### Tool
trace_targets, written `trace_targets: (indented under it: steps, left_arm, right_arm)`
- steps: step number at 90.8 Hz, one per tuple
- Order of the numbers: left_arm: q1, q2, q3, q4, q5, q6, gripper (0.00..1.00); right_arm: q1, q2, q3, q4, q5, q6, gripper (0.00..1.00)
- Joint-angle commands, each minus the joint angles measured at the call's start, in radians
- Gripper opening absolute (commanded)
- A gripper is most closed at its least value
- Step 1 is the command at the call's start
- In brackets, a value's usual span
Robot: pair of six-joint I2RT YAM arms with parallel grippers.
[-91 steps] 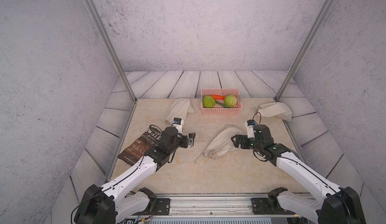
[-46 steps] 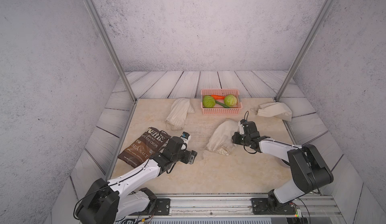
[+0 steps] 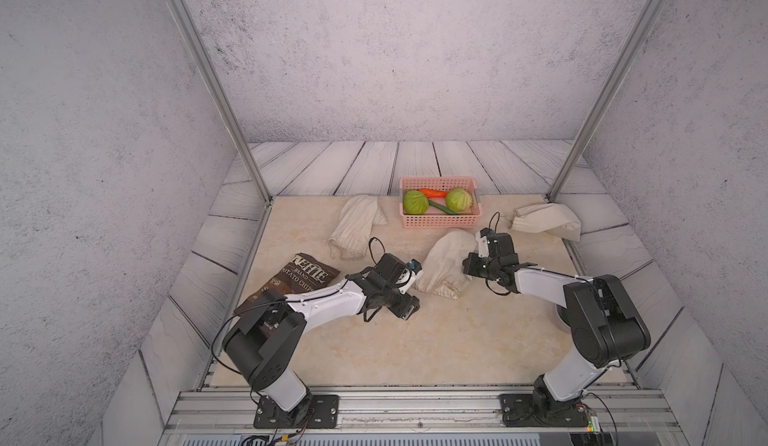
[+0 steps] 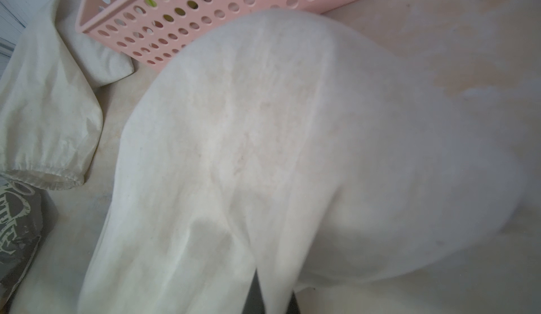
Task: Close the soil bag
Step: Pick up the soil bag from the center of the board.
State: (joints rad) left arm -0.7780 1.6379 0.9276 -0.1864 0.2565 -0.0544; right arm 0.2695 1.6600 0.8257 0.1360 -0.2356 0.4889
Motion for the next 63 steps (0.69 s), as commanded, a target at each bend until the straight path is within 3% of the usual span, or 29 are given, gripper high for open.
trace_targets:
  steps: [1, 10, 18, 42, 51, 63]
  left_arm:
    - [-0.001, 0.076, 0.078, -0.090, -0.056, 0.021, 0.65]
    - [0.007, 0.124, 0.117, -0.113, -0.118, 0.011, 0.58]
    - [0.019, 0.115, 0.102, -0.085, -0.185, -0.007, 0.57]
    - [0.058, 0.225, 0.184, -0.125, -0.132, -0.009, 0.52]
    - [0.060, 0.243, 0.201, -0.139, -0.117, -0.004, 0.43]
    - [0.060, 0.216, 0.178, -0.125, -0.112, -0.001, 0.19]
  right_arm:
    - [-0.004, 0.011, 0.023, 0.022, -0.026, -0.001, 0.04]
    - [-0.005, 0.009, 0.021, 0.026, -0.036, 0.005, 0.04]
    - [-0.006, 0.003, 0.020, 0.026, -0.045, 0.007, 0.04]
    - [-0.007, -0.012, 0.016, 0.029, -0.053, 0.013, 0.04]
    - [-0.008, -0.018, 0.011, 0.028, -0.052, 0.014, 0.03]
    - [-0.019, -0.035, 0.004, 0.022, -0.037, 0.012, 0.03]
